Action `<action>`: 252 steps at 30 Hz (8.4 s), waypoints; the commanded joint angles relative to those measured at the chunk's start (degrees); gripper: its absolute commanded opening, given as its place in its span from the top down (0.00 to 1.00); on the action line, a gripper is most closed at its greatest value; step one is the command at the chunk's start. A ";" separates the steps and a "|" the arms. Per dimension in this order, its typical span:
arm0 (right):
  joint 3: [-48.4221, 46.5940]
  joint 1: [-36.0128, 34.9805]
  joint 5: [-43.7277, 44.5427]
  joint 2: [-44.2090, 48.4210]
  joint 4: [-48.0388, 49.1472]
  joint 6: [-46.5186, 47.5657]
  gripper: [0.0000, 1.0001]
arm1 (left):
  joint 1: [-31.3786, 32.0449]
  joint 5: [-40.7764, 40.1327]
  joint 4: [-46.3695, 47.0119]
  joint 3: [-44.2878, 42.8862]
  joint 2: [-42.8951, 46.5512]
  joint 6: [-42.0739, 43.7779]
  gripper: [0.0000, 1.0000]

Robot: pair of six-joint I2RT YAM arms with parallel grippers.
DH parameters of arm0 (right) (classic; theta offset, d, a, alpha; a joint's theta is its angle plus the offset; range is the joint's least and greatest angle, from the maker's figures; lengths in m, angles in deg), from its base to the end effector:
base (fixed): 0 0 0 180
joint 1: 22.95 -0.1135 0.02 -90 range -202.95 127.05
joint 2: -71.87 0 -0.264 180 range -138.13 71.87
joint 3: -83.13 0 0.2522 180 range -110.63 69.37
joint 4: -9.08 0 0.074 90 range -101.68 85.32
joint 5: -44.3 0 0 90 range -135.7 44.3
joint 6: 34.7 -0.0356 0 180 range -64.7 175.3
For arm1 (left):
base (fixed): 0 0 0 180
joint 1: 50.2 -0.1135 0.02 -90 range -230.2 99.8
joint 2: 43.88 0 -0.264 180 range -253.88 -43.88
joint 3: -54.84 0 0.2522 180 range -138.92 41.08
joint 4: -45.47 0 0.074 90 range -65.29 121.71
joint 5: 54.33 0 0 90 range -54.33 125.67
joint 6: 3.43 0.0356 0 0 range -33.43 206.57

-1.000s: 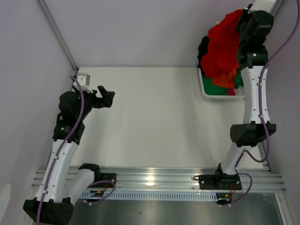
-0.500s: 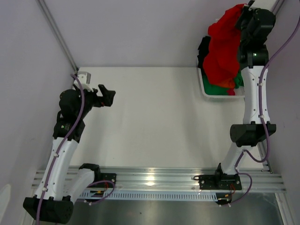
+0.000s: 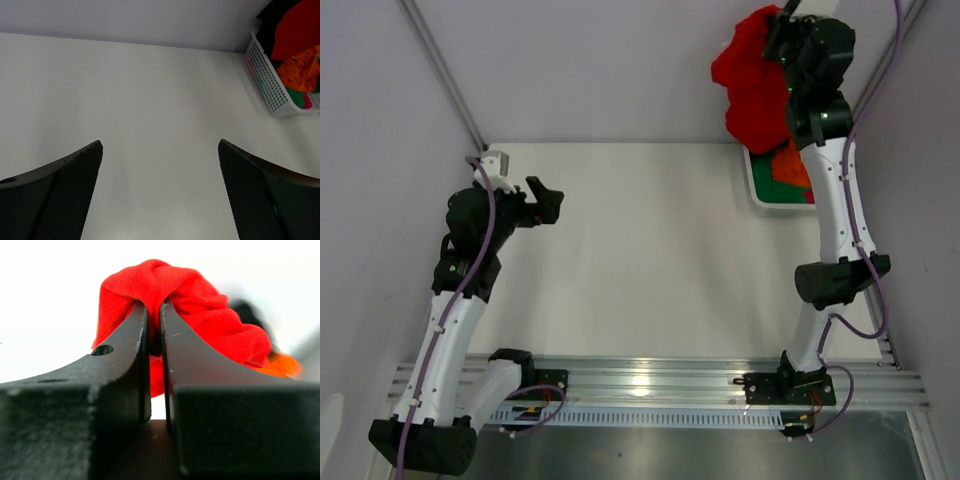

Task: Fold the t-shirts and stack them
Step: Move the tshirt to the center of the board, then flatten the tshirt out

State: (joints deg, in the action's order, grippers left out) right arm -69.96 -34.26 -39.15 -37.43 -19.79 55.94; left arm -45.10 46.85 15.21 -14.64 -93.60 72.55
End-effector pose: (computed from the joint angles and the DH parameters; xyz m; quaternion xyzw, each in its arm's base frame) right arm 0.3881 0.0735 0.5653 -0.0183 0.6097 0.0389 0.7914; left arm 0.1924 -0.0241 0.3803 0.0026 0.7677 -0.1795 0.6151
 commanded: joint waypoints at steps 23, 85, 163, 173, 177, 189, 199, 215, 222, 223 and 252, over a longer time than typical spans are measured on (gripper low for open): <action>51.53 -29.05 4.88 0.15 5.64 -10.48 1.00 | -7.39 -19.97 -7.94 2.28 10.60 -10.94 0.01; 64.36 -33.60 1.19 13.33 -0.80 -18.83 0.03 | -7.92 1.39 -3.58 -0.72 -20.95 -17.85 0.24; 7.67 -45.29 3.82 -35.89 -4.14 0.94 0.03 | -28.92 0.95 -8.65 13.01 -9.26 -26.59 0.09; 7.58 -44.41 -2.85 -39.50 -4.22 -5.21 0.14 | -30.77 4.99 -6.36 13.98 -8.56 -23.42 0.08; 5.57 -43.45 -5.83 -42.21 -3.69 -9.77 0.14 | -30.94 5.87 -5.83 13.63 -8.91 -22.98 0.08; 3.88 -43.79 -6.55 -46.53 -9.23 -9.62 0.45 | -31.12 4.73 -5.74 12.48 -7.86 -20.08 0.08; 6.09 -43.80 -3.29 -42.23 -9.67 -6.10 1.00 | -31.12 2.88 -5.66 11.43 -8.64 -18.41 0.08; 53.32 -28.25 -21.75 1.79 16.32 -22.79 1.00 | -16.28 5.61 3.74 6.78 -17.51 -22.18 0.14; 64.34 -20.16 -21.40 11.29 18.02 -24.03 1.00 | -7.31 -3.26 9.20 -0.16 -33.13 -31.49 0.17; 64.79 -19.20 -21.31 12.08 17.84 -23.76 1.00 | -6.60 -3.70 9.54 -1.91 -35.26 -32.90 0.19; 68.83 -15.76 -27.11 19.38 17.05 -26.31 1.00 | 0.26 -9.51 -7.24 -26.81 -67.09 -58.40 0.35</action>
State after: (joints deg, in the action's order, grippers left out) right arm -0.39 -49.60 -65.07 -22.10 -4.03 30.65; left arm -45.52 36.34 8.57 -40.17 -160.28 16.84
